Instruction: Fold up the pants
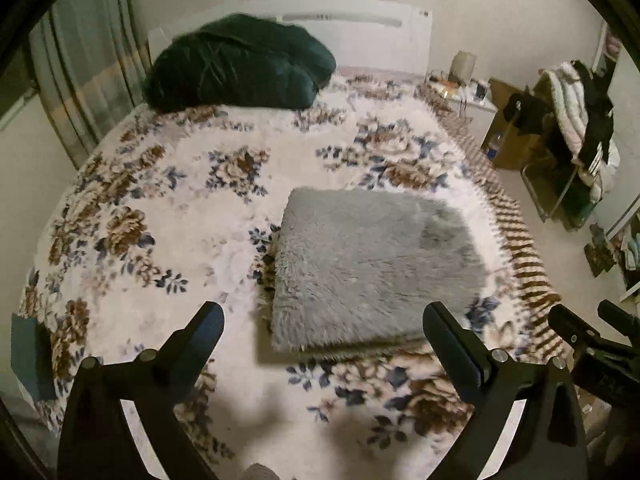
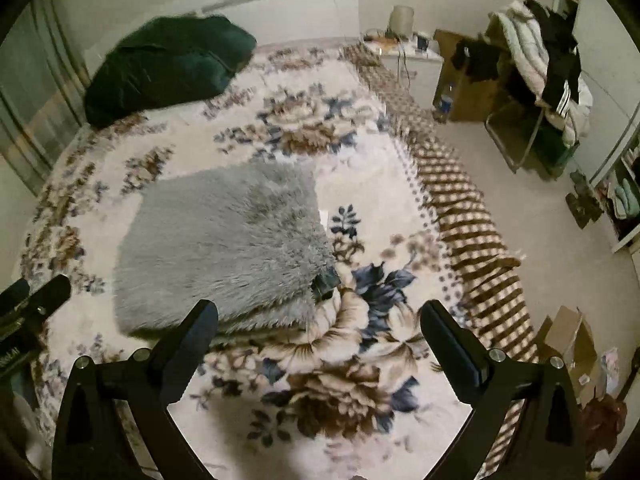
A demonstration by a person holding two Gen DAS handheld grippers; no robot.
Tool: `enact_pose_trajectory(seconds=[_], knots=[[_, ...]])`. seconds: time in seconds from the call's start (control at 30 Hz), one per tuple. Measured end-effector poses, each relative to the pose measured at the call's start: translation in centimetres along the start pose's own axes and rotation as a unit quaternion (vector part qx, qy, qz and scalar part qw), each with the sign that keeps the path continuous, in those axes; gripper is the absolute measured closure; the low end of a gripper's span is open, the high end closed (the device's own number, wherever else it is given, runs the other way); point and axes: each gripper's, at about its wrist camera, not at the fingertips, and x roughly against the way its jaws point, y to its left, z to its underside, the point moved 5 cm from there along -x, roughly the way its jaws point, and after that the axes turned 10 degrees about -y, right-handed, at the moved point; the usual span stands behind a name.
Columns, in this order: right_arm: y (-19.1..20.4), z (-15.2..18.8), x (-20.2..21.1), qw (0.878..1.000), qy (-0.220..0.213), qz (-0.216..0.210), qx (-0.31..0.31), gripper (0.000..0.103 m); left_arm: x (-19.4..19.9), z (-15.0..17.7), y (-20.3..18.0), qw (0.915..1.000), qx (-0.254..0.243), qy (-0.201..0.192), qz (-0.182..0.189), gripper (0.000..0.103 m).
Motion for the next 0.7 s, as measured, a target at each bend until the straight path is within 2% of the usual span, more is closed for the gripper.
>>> enact_pose_trajectory(seconds=[0.43,0.7], knots=[[-2.0,-0.4,25.6,0.994,-0.106,-0.027,0.026,0.0,20.4,0.1,-3.0,0.9978,0.003,-0.067,-0.001,0.001],[-3.7,1.5,37.3,0.988,-0.143,-0.051,0.033,0.0,28.7,1.4,-3.2,0.995,0.018,-0.097,-0.018,0.001]])
